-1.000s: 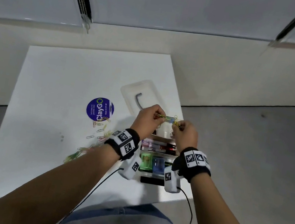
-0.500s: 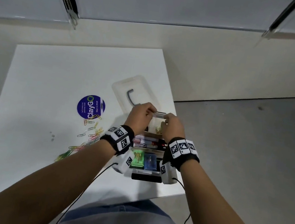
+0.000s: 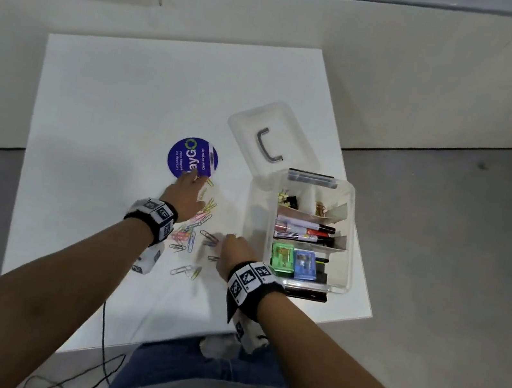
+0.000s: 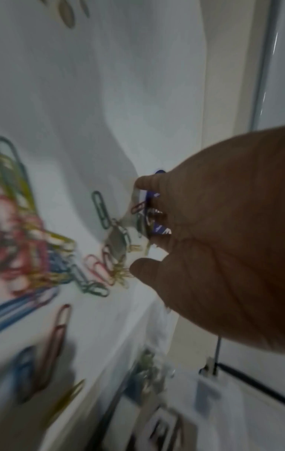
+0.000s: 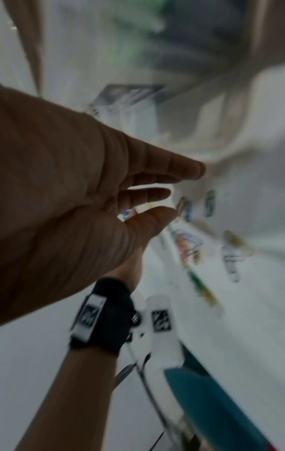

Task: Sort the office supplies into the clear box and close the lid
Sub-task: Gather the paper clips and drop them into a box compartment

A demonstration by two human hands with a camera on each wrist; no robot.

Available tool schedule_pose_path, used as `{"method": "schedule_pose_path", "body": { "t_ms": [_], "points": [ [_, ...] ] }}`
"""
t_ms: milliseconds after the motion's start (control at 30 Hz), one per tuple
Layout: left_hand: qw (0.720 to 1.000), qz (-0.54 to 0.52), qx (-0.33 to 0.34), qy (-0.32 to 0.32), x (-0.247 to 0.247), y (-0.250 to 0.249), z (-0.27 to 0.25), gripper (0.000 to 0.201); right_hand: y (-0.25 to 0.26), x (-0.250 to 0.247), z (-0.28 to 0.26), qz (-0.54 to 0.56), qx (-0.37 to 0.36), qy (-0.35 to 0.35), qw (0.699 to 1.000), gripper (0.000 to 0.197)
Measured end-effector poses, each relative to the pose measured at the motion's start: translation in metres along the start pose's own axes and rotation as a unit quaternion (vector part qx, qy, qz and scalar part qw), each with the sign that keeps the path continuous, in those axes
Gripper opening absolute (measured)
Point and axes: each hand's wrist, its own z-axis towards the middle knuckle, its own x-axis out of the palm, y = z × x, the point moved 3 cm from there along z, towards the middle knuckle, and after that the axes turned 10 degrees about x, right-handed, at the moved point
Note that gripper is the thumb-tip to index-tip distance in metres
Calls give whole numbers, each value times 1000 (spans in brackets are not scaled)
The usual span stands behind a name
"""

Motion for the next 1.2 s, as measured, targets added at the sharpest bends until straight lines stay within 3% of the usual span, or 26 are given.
{"method": "schedule_pose_path", "body": {
  "t_ms": [100,167,233,333,433,533,733,967,1200],
  "points": [
    [997,9,78,-1,20,-4,-27,59,-8,23,11,-6,68,32,997,51],
    [992,-26,122,6,30,-3,-48,55,-3,28,21,21,81,4,996,50],
    [991,-48,121,-19,32,6,-66,58,5,29,31,47,73,-32,996,54],
    [995,-26,20,-94,21,30,-93,70,3,25,37,13,85,-124,988,79],
    [990,-47,-113,-63,24,51,-123,84,-5,31,43,-21,90,-123,988,102],
    [990,-46,-133,-15,41,51,-137,95,14,33,52,6,27,-123,992,87],
    [987,-121,-69,-85,49,22,-111,95,45,24,62,-41,-53,-139,988,56],
    [984,-135,-34,-111,37,13,-93,27,34,15,59,-41,-21,-128,991,36],
    [974,-176,-45,-137,10,23,-100,22,31,-26,34,82,-58,-183,978,10]
  ]
}}
